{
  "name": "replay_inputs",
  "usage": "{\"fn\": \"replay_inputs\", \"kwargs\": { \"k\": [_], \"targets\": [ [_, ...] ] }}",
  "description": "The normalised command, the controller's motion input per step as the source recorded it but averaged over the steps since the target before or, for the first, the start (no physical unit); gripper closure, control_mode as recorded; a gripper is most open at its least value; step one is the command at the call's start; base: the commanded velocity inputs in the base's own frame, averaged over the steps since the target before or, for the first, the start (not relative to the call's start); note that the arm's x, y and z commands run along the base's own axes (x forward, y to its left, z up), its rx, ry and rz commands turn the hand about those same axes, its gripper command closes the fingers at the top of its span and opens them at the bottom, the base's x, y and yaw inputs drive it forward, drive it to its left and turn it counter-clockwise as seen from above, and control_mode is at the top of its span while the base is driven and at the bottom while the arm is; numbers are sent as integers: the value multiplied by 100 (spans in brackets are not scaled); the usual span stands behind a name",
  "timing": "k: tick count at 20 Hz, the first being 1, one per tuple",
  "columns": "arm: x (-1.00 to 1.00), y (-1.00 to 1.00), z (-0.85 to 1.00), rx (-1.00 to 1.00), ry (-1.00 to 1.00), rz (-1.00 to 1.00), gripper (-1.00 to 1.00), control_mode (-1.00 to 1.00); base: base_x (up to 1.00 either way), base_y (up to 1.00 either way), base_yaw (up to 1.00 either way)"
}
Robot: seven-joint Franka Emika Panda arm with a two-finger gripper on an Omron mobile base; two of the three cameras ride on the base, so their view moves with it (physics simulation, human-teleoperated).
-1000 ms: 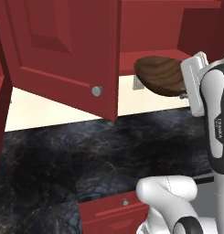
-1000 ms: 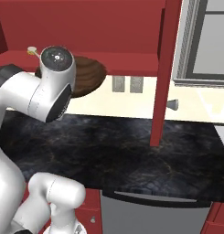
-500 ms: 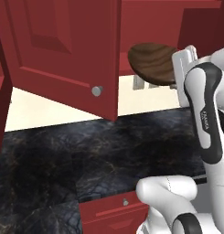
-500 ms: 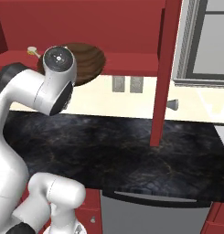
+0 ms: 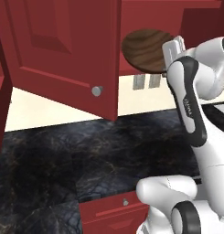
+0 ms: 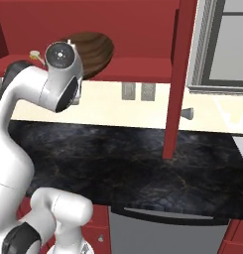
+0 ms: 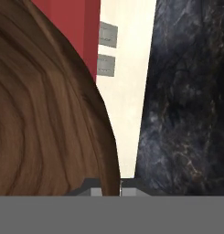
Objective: Pick the mug and place it in the sink. Pick the bowl and place it in the open cabinet and then close the cabinet.
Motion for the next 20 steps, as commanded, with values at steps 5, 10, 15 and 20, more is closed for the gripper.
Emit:
{"fn": "replay_inputs", "kwargs": {
  "k": [5, 10, 15, 20],
  "targets": [
    [46, 0, 22, -6, -1, 0, 100, -100, 0, 0, 0],
    [43, 0, 3, 0, 0, 0, 100, -100, 0, 0, 0],
    [38, 0, -4, 0, 0, 0, 100, -100, 0, 0, 0],
    [39, 0, -24, 0, -1, 0, 100, -100, 0, 0, 0]
  ]
}}
